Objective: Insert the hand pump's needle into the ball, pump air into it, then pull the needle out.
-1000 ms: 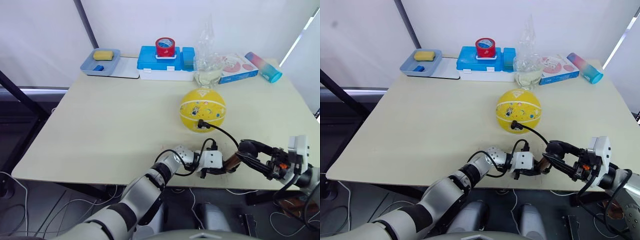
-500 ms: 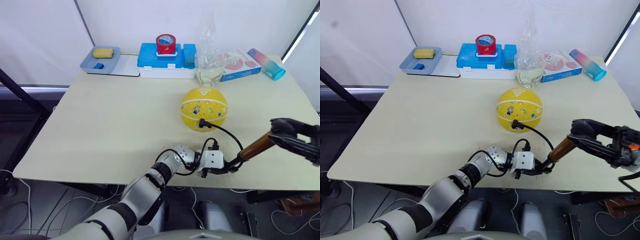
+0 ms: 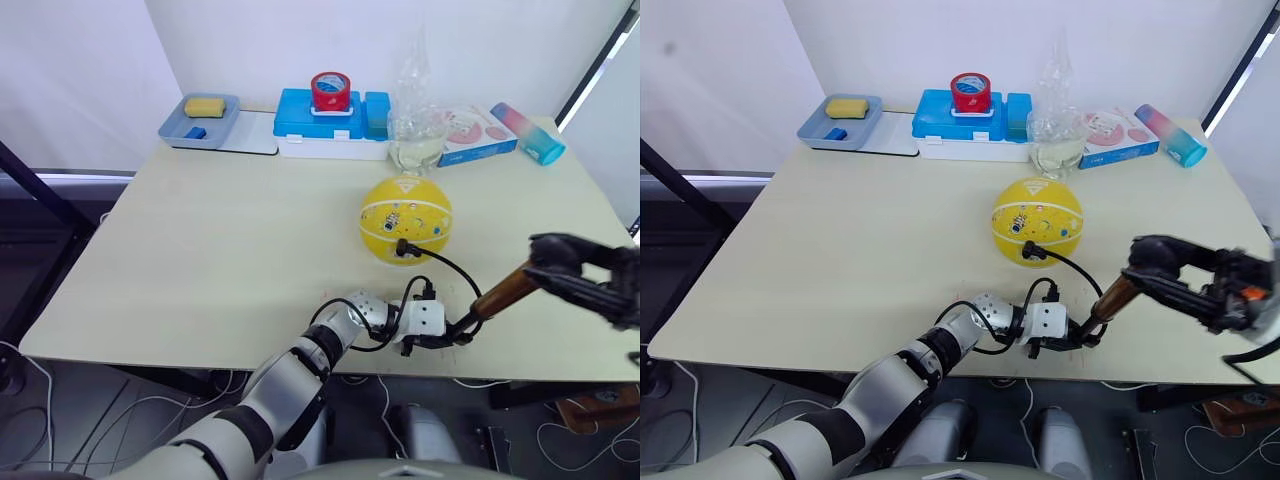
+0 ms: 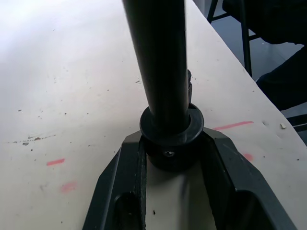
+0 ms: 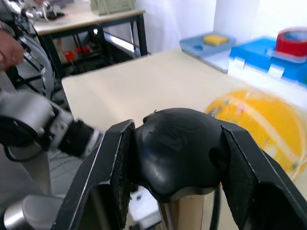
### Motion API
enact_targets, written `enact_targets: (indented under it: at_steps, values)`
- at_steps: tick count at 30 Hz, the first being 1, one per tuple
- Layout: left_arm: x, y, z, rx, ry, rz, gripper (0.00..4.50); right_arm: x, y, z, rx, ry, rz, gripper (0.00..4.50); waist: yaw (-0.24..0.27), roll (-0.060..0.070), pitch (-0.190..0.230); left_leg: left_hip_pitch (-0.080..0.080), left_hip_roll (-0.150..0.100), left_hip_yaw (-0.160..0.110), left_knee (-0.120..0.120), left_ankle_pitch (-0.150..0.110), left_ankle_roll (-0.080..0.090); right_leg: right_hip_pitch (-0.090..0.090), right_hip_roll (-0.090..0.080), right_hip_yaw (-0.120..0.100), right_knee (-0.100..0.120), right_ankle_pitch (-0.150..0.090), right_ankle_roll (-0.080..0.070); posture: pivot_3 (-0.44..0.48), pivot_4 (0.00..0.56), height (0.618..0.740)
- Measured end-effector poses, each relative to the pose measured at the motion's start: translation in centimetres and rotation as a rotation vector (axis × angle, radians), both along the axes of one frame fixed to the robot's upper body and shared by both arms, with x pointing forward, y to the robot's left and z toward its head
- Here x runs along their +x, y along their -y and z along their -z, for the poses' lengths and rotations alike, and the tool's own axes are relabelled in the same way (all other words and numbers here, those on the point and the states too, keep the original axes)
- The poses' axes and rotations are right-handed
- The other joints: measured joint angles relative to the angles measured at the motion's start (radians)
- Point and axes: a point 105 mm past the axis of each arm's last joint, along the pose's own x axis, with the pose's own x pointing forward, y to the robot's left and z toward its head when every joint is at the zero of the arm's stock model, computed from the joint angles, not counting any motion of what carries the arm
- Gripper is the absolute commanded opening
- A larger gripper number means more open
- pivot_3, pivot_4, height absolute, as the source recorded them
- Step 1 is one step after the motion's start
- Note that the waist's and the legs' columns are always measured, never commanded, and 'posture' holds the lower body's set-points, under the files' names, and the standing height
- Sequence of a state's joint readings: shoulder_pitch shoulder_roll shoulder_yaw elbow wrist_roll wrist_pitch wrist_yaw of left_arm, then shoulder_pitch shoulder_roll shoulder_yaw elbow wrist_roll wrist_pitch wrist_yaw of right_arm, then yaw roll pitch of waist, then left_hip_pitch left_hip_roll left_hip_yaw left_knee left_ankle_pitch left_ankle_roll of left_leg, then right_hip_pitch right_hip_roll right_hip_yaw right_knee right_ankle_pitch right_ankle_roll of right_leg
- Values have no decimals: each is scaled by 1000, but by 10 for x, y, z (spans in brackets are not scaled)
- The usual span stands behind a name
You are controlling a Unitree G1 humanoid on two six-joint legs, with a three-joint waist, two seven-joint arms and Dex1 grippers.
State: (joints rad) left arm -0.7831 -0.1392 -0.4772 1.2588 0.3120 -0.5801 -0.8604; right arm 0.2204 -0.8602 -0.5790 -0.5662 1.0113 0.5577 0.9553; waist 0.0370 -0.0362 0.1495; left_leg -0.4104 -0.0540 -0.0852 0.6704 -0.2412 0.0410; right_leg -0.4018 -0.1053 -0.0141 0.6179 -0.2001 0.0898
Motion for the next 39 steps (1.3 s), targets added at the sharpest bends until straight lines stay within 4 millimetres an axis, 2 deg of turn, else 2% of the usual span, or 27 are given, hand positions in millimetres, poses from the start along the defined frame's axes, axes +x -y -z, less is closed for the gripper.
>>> enact_targets:
  at_steps: [4, 9, 11, 16, 18, 19, 20, 24, 29, 30, 36, 39]
  values:
    - [-1, 0, 0, 2, -3, 4, 1102, 8, -7, 41, 16, -37, 49, 1939, 1, 2, -2, 2, 1, 0, -1, 0, 0, 1, 1, -1, 1, 1, 2, 0, 150, 739]
    - [0, 0, 0, 0, -2, 3, 1102, 12, -7, 58, 15, -71, 83, 1939, 1, 4, -1, 2, 0, 0, -1, 0, 0, 2, 1, 0, 1, 1, 2, 0, 150, 739]
    - [-1, 0, 0, -1, -1, 5, 1102, 12, -7, 58, 14, -73, 83, 1939, 1, 6, 0, 2, 0, 0, -1, 0, 0, 2, 1, -1, 1, 1, 2, 0, 150, 739]
    - [-1, 1, -3, -12, 10, 13, 1102, 10, 0, 46, 35, -95, 81, 1939, 1, 12, 4, 0, -1, 1, 0, 0, 0, -1, 0, 0, 1, 1, 2, 0, 150, 739]
    - [-1, 2, -4, -16, 12, 14, 1102, 10, 4, 32, 38, -82, 68, 1939, 1, 14, 4, -2, -1, 1, 0, 2, 3, -3, 0, 1, 1, 1, 2, 0, 150, 739]
    - [-1, 2, -4, -17, 13, 15, 1102, 8, 6, 15, 33, -65, 44, 1939, 2, 15, 5, -3, -1, 1, 0, 3, 5, -3, 0, 0, 1, 1, 2, 0, 150, 739]
    - [-1, 2, -4, -17, 13, 15, 1102, 6, 6, 6, 34, -52, 33, 1939, 2, 14, 6, -3, -1, 0, 0, 3, 5, -4, 0, 0, 1, 1, 2, 0, 150, 739]
    - [-1, 2, -4, -19, 14, 16, 1102, 0, 10, -23, 32, -30, 11, 1939, 3, 13, 7, -4, -1, 0, 0, 3, 5, -4, 0, 0, 1, 1, 2, 0, 150, 739]
    - [-1, 2, -4, -19, 14, 16, 1102, -3, 12, -42, 33, -13, -8, 1939, 2, 13, 7, -4, -1, 1, 0, 3, 5, -4, 0, 0, 1, 1, 2, 0, 150, 739]
    - [0, 2, -5, -23, 13, 14, 1102, -3, 14, -59, 24, 0, -10, 1939, 3, 13, 8, -4, -1, 1, 0, 3, 5, -4, 0, 0, 1, 1, 2, 0, 150, 739]
    - [-1, 2, -5, -22, 11, 16, 1102, -2, 15, -55, 65, -6, 9, 1939, 3, 12, 8, -4, -1, 1, 0, 3, 5, -4, 0, 0, 0, 1, 2, 0, 150, 739]
    - [0, 1, -2, -12, 1, 8, 1102, -4, 12, -34, 34, -9, 4, 1939, 2, 5, 4, -3, 0, 0, -1, 3, 5, -3, 1, -1, 1, 1, 2, 0, 150, 739]
